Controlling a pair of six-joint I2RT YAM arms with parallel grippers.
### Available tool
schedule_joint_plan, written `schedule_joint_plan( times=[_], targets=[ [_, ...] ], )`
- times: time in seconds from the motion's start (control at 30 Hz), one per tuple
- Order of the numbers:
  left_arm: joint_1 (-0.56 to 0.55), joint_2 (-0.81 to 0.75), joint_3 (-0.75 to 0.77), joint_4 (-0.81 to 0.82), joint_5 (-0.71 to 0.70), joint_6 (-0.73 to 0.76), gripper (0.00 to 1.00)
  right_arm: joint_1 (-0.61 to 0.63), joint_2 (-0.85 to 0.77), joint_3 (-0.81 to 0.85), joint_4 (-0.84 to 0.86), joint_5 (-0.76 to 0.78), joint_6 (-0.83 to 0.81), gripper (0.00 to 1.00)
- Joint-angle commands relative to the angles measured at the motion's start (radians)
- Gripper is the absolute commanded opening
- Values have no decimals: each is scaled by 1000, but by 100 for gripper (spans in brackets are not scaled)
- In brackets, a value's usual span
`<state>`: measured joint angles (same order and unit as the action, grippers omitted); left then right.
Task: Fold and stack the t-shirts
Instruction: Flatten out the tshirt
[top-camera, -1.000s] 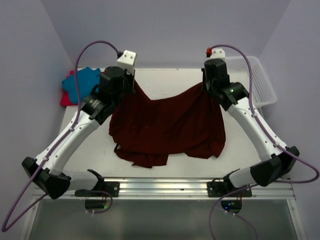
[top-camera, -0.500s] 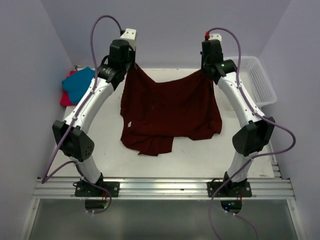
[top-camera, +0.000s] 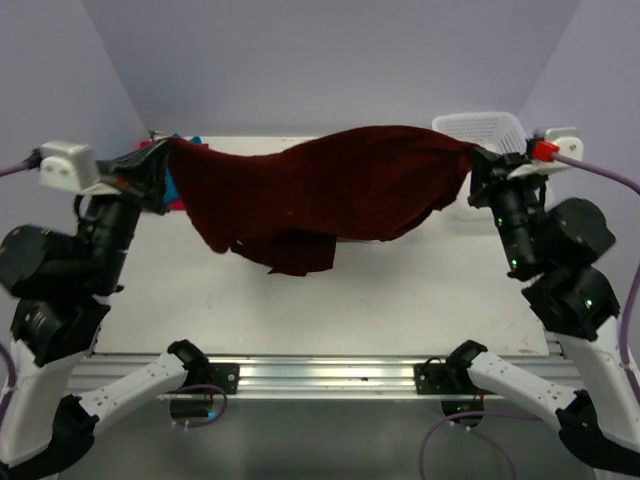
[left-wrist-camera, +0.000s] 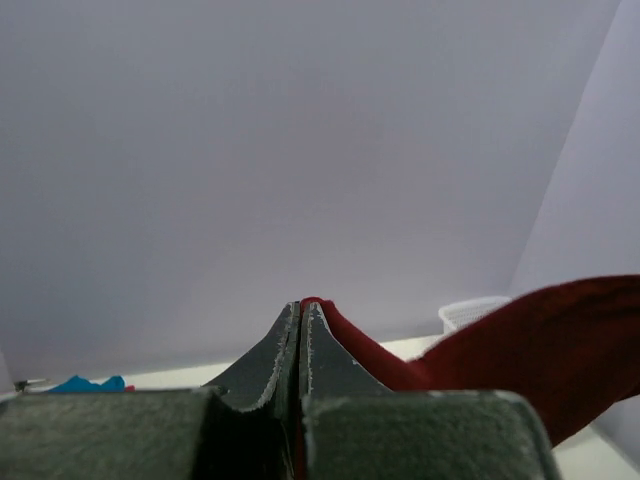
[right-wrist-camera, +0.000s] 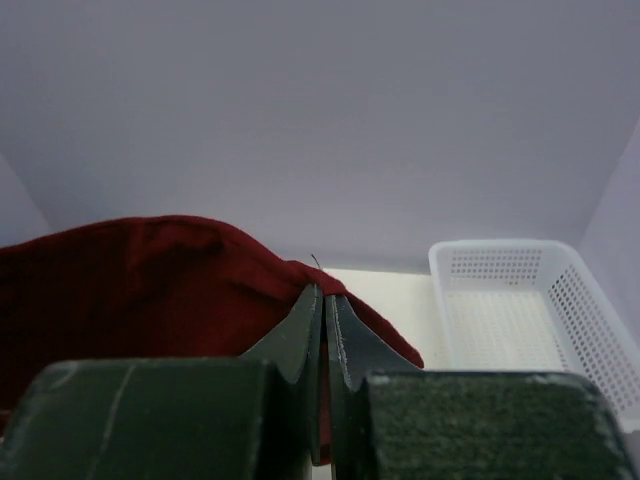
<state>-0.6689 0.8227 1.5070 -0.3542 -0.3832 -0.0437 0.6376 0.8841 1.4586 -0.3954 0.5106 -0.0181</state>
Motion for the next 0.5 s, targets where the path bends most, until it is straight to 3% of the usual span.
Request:
schedule_joint_plan(
  times=[0.0, 0.13, 0.27, 0.47],
  targets=[
    [-5, -54, -24, -55, 24, -30, 0, 14, -51, -64, 23, -32, -43, 0],
    [32, -131, 38, -162, 104, -44, 0, 16, -140, -70, -40, -34, -51, 0],
    [288, -197, 53, -175, 346, -62, 0, 13, -221, -118, -43, -37, -62, 0],
    [353, -246, 76, -218, 375, -85, 0, -1, -385, -211, -2, -127, -55, 0]
  ],
)
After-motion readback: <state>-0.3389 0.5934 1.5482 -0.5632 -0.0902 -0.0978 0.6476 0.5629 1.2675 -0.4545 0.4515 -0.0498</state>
